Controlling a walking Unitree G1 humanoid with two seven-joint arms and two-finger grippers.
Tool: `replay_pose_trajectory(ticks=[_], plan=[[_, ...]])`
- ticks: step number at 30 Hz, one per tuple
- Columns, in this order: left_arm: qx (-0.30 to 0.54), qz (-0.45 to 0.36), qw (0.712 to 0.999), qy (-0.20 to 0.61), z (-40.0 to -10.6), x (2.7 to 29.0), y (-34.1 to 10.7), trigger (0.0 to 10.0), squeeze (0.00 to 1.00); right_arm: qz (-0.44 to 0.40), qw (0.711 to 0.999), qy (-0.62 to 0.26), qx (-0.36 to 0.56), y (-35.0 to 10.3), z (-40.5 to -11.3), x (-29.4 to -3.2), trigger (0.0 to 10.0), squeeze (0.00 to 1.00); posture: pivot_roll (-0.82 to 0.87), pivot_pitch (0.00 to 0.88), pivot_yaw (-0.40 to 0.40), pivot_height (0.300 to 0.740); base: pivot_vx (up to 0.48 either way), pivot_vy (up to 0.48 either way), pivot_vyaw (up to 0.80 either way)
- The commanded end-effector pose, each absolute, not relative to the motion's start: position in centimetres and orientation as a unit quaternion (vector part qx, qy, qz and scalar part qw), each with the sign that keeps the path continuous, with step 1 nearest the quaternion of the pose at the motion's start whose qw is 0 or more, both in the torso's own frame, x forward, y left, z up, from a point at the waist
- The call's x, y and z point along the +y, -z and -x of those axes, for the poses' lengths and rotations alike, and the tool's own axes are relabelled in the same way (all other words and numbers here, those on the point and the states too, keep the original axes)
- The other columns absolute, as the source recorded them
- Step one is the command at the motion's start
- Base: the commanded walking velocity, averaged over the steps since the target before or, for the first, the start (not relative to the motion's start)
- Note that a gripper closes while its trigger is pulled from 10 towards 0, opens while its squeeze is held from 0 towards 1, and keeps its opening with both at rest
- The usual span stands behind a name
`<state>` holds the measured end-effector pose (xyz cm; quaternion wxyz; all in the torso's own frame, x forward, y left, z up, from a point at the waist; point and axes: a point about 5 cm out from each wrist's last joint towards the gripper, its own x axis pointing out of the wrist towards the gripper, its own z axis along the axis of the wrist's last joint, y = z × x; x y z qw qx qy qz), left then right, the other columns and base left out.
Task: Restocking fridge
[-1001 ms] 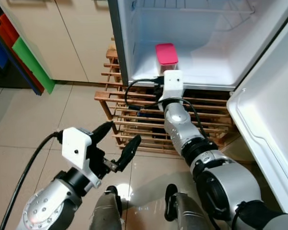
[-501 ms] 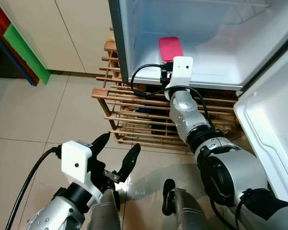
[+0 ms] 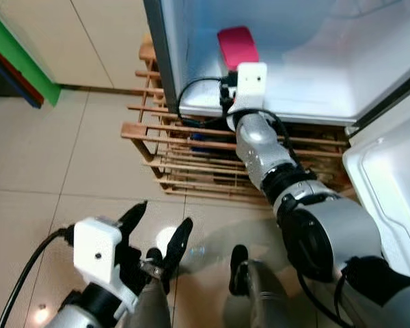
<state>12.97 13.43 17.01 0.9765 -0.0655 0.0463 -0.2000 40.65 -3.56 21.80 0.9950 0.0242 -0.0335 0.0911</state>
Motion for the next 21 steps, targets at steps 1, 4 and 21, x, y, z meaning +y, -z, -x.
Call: replay_pose_trajectory(ticks=[1, 4, 21], plan=[[0.051, 0.062, 0.977, 0.196, -12.5, 13.4, -17.1, 10.0, 0.00, -0.030, 0.993, -0.105, -0.036, -22.4, -40.6, -2.8, 10.0, 0.00, 0.40, 0.436, -0.018, 0.740, 0.000, 0.000, 0.00], [0.050, 0.064, 0.977, 0.198, -12.8, 13.3, -16.9, 10.0, 0.00, -0.033, 0.991, -0.118, -0.053, -23.4, -40.6, -2.2, 10.0, 0.00, 0.38, 0.432, -0.024, 0.740, 0.000, 0.000, 0.00], [0.016, 0.068, 0.978, 0.198, -16.9, 12.7, -15.9, 10.0, 0.00, -0.035, 0.990, -0.116, -0.074, -21.6, -40.2, -3.5, 10.0, 0.00, 0.22, 0.336, -0.080, 0.740, 0.000, 0.000, 0.00]])
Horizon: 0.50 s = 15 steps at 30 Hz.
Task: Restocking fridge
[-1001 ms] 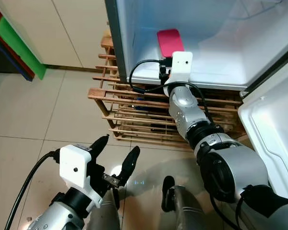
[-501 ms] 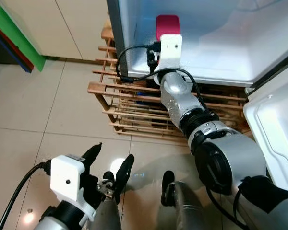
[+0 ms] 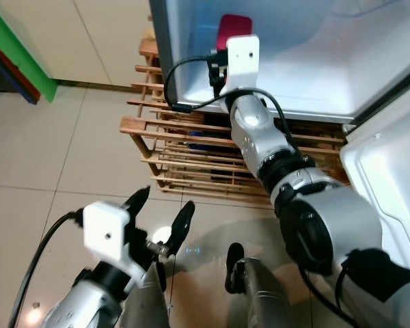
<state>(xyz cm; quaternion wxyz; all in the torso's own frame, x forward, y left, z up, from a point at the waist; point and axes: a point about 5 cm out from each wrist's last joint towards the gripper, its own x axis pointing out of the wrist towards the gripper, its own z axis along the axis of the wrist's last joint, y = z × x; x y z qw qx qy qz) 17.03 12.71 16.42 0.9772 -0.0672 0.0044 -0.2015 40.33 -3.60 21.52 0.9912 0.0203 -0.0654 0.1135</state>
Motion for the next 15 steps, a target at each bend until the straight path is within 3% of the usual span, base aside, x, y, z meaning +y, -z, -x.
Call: replay_pose_trajectory(ticks=[1, 5, 8, 11, 15], plan=[[0.011, 0.069, 0.978, 0.199, -17.8, 12.6, -15.7, 10.0, 0.00, -0.048, 0.988, -0.121, -0.078, -20.9, -40.0, -3.6, 10.0, 0.00, 0.19, 0.309, -0.077, 0.740, 0.000, 0.000, 0.00], [-0.021, 0.076, 0.969, 0.234, -21.2, 11.3, -15.4, 10.0, 0.00, -0.022, 0.984, -0.123, -0.130, -18.1, -38.1, -7.0, 10.0, 0.00, 0.10, 0.202, -0.080, 0.740, 0.000, 0.000, 0.00], [-0.029, 0.075, 0.967, 0.241, -21.8, 11.0, -15.6, 10.0, 0.00, -0.006, 0.984, -0.107, -0.142, -17.8, -37.2, -8.7, 10.0, 0.00, 0.07, 0.164, -0.079, 0.740, 0.000, 0.000, 0.00], [-0.034, 0.054, 0.976, 0.210, -23.9, 11.5, -15.4, 10.0, 0.00, -0.009, 0.984, -0.076, -0.158, -17.6, -34.8, -11.5, 10.0, 0.00, 0.02, 0.087, -0.069, 0.740, 0.000, 0.000, 0.00], [-0.045, 0.032, 0.986, 0.160, -24.8, 13.0, -15.6, 10.0, 0.00, -0.017, 0.984, -0.071, -0.160, -16.4, -32.1, -12.5, 10.0, 0.00, -0.01, 0.054, -0.060, 0.740, 0.000, 0.000, 0.00]])
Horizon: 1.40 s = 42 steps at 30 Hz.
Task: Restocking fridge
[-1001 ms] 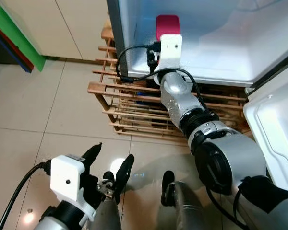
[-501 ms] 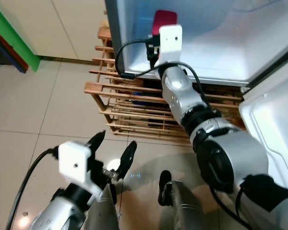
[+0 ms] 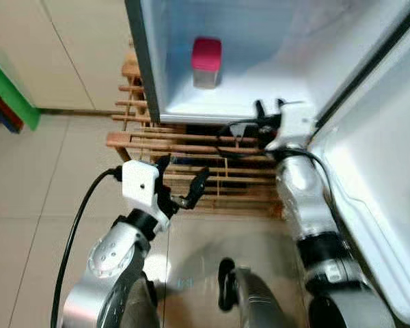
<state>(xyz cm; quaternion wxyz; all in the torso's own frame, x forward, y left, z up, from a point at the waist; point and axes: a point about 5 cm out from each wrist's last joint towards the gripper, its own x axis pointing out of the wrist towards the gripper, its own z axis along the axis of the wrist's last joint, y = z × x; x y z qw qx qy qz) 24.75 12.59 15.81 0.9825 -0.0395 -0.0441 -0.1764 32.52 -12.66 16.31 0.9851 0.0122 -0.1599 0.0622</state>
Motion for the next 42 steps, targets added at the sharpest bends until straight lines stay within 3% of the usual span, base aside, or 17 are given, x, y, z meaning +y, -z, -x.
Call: replay_pose_trajectory(ticks=[1, 4, 15, 28, 36, 42], plan=[[-0.048, 0.026, 0.989, 0.137, -25.0, 13.6, -15.6, 10.0, 0.00, -0.018, 0.985, -0.074, -0.153, -15.5, -31.2, -12.7, 10.0, 0.00, -0.01, 0.040, -0.054, 0.740, 0.000, 0.000, 0.00], [-0.065, 0.012, 0.995, 0.070, -26.4, 15.3, -15.6, 10.0, 0.00, -0.023, 0.986, -0.108, -0.121, -12.8, -28.7, -13.2, 10.0, 0.00, -0.04, 0.015, -0.036, 0.740, 0.000, 0.000, 0.00], [-0.075, -0.028, 0.996, 0.040, -28.3, 15.9, -15.8, 10.0, 0.00, -0.022, 0.997, -0.061, -0.035, -10.4, -28.2, -16.7, 10.0, 0.00, -0.06, 0.000, 0.005, 0.740, 0.000, 0.000, 0.00], [-0.068, -0.015, 0.996, 0.060, -28.5, 15.8, -14.9, 10.0, 0.00, -0.014, 0.996, -0.088, -0.010, -10.0, -29.1, -15.1, 10.0, 0.00, -0.05, 0.000, 0.016, 0.740, 0.000, 0.000, 0.00], [-0.045, -0.018, 0.997, 0.064, -27.7, 16.6, -13.3, 10.0, 0.00, -0.015, 0.997, -0.082, -0.002, -9.5, -28.8, -15.4, 10.0, 0.00, -0.05, 0.000, 0.020, 0.740, 0.000, 0.000, 0.00], [-0.052, -0.008, 0.996, 0.077, -28.1, 15.9, -13.6, 10.0, 0.00, -0.015, 0.997, -0.081, -0.001, -9.4, -28.9, -15.3, 10.0, 0.00, -0.05, 0.000, 0.020, 0.740, 0.000, 0.000, 0.00]])
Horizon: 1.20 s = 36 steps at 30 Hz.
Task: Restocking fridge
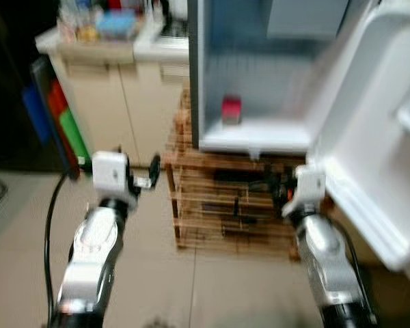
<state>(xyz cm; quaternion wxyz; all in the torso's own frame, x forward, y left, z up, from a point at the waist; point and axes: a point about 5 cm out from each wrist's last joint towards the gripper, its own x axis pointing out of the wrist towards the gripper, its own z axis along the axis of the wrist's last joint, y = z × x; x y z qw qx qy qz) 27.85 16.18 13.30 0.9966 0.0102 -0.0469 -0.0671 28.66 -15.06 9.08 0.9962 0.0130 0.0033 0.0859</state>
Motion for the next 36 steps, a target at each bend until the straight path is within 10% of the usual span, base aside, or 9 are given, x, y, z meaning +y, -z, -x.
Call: replay_pose_trajectory(ticks=[1, 19, 20, 21, 22, 36], plan=[[-0.051, -0.009, 0.996, 0.079, -28.1, 15.8, -13.5, 10.0, 0.00, -0.015, 0.997, -0.082, -0.001, -9.4, -28.9, -15.3, 10.0, 0.00, -0.05, 0.000, 0.020, 0.740, 0.000, 0.000, 0.00], [-0.018, 0.000, 0.996, 0.082, -29.2, 15.5, -12.7, 10.0, 0.00, -0.020, 0.999, -0.046, 0.009, -9.4, -29.5, -15.9, 10.0, 0.00, -0.09, 0.000, 0.048, 0.740, 0.000, 0.000, 0.00], [-0.012, 0.008, 0.996, 0.083, -29.4, 15.5, -12.6, 10.0, 0.00, -0.028, 0.999, -0.046, 0.008, -9.5, -29.6, -15.9, 10.0, 1.00, -0.09, 0.000, 0.048, 0.740, 0.000, 0.000, 0.00], [-0.009, 0.018, 0.997, 0.080, -29.4, 15.6, -12.5, 10.0, 0.00, -0.032, 0.998, -0.047, 0.008, -9.6, -29.6, -15.9, 10.0, 1.00, -0.09, 0.000, 0.048, 0.740, 0.000, 0.000, 0.00], [-0.002, 0.026, 0.996, 0.081, -29.5, 15.6, -12.4, 10.0, 1.00, -0.031, 0.998, -0.046, 0.008, -9.6, -29.6, -15.9, 10.0, 1.00, -0.09, 0.000, 0.048, 0.740, 0.000, 0.000, 0.00], [-0.004, 0.022, 0.996, 0.092, -29.6, 15.2, -12.6, 10.0, 1.00, -0.012, 0.999, -0.041, -0.009, -9.9, -29.7, -16.4, 10.0, 1.00, -0.09, 0.000, 0.038, 0.740, 0.000, 0.000, 0.00]])
